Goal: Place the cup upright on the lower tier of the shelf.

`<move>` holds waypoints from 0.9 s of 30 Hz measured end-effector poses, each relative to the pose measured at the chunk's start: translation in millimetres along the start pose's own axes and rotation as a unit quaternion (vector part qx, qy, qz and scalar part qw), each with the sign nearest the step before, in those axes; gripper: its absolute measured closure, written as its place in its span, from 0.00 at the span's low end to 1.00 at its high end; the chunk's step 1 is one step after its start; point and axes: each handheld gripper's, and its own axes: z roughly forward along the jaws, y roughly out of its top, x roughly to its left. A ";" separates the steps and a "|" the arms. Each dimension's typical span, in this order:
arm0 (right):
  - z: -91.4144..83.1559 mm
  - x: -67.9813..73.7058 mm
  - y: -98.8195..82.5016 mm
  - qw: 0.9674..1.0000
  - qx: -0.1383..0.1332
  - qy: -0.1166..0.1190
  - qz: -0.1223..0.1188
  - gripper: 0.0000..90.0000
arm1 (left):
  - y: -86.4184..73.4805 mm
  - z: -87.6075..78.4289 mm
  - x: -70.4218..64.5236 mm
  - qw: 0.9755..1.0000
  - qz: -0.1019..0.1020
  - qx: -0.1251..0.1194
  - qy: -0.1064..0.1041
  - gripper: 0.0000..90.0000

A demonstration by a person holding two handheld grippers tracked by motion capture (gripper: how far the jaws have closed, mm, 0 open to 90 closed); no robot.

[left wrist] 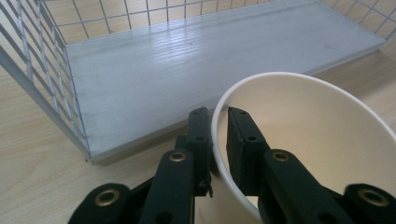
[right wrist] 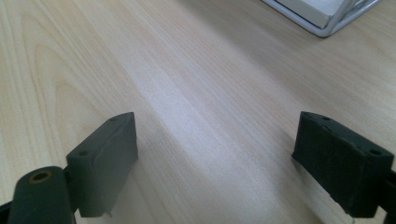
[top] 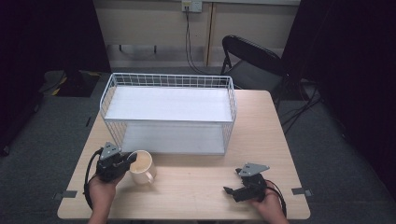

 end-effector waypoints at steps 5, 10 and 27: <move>0.0 0.0 0.0 1.000 0.000 0.000 0.000 0.14 | 1.0 -0.4 -1.2 1.000 -0.002 0.004 0.013 0.91; 0.0 0.0 0.0 1.000 0.000 0.000 0.000 0.14 | 3.2 -1.2 -2.4 1.000 -0.012 0.003 0.013 0.91; 0.0 0.1 0.1 1.000 0.000 0.000 0.000 0.14 | 14.8 -3.4 -8.8 1.000 -0.010 -0.004 0.015 0.91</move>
